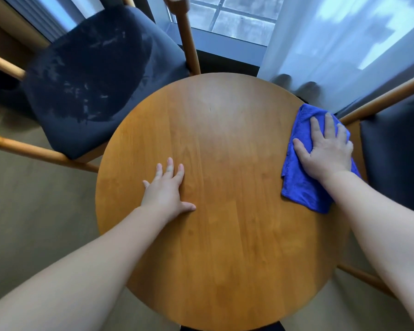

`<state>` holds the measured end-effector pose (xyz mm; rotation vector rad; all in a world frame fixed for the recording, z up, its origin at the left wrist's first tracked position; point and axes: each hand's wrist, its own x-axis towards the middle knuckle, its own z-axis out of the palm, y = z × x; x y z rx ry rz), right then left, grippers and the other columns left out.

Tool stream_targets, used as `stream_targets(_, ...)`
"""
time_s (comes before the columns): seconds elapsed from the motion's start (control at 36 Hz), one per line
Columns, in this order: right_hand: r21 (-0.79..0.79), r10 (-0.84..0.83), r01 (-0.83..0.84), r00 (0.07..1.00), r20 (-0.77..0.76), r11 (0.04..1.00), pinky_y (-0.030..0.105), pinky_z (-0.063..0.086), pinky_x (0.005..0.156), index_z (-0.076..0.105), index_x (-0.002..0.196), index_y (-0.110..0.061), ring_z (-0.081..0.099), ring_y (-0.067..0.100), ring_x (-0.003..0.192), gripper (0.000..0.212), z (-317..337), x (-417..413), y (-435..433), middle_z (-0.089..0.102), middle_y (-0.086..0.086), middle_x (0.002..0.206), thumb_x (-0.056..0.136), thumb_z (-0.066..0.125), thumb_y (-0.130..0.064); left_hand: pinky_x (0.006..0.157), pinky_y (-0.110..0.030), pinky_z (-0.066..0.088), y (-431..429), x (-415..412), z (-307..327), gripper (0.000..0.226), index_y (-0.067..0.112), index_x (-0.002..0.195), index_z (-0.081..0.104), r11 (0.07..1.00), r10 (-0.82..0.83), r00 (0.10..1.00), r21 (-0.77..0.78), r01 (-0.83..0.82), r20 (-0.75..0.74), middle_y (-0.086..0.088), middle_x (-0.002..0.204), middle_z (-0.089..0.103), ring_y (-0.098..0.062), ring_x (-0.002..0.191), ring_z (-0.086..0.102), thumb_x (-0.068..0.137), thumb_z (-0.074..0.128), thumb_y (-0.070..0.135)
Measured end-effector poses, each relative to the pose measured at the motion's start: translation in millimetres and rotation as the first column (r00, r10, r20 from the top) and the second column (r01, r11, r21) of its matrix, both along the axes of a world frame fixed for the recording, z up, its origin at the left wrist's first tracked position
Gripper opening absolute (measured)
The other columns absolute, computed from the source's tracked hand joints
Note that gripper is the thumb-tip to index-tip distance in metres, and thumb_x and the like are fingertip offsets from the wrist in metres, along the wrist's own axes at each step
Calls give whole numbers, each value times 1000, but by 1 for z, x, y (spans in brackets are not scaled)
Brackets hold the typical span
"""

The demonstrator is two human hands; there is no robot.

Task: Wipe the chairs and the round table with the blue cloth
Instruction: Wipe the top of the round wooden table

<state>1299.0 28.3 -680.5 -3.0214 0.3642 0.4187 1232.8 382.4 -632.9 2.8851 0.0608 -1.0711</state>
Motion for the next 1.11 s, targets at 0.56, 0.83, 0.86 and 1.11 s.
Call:
stream_targets(0.56,-5,258,-259,966,-3,966,64,12,111,12,153,-25,16,42,141,78,1,139,108,13,10,160,89,16,-68,112,-58,8,-3,7,3,112,27,149,-6,999,32,995,-27,-34,-92,-2,155,-23,-29,143,-15,73,71,54)
stream_targets(0.83,12,433,-433,901,36,901,67,6,110,19,152,-23,17,42,139,77,2,167,184,21,13,156,89,18,-67,113,-60,6,-3,10,4,110,25,149,-9,999,27,990,-29,-31,-135,-3,154,-26,-30,142,-19,76,70,51)
stream_targets(0.86,20,445,-446,895,41,895,68,5,110,20,151,-22,16,43,139,77,1,168,192,21,13,156,88,18,-67,113,-60,6,-3,10,4,110,25,149,-9,999,28,990,-32,-33,-140,-3,154,-26,-30,142,-19,76,70,51)
stream_targets(1.11,48,544,-547,837,57,836,69,2,109,25,149,-21,15,46,140,78,2,167,270,25,15,155,88,17,-68,112,-61,6,-4,10,3,110,25,149,-8,999,30,989,-28,-35,-147,-4,154,-25,-32,142,-18,76,71,49)
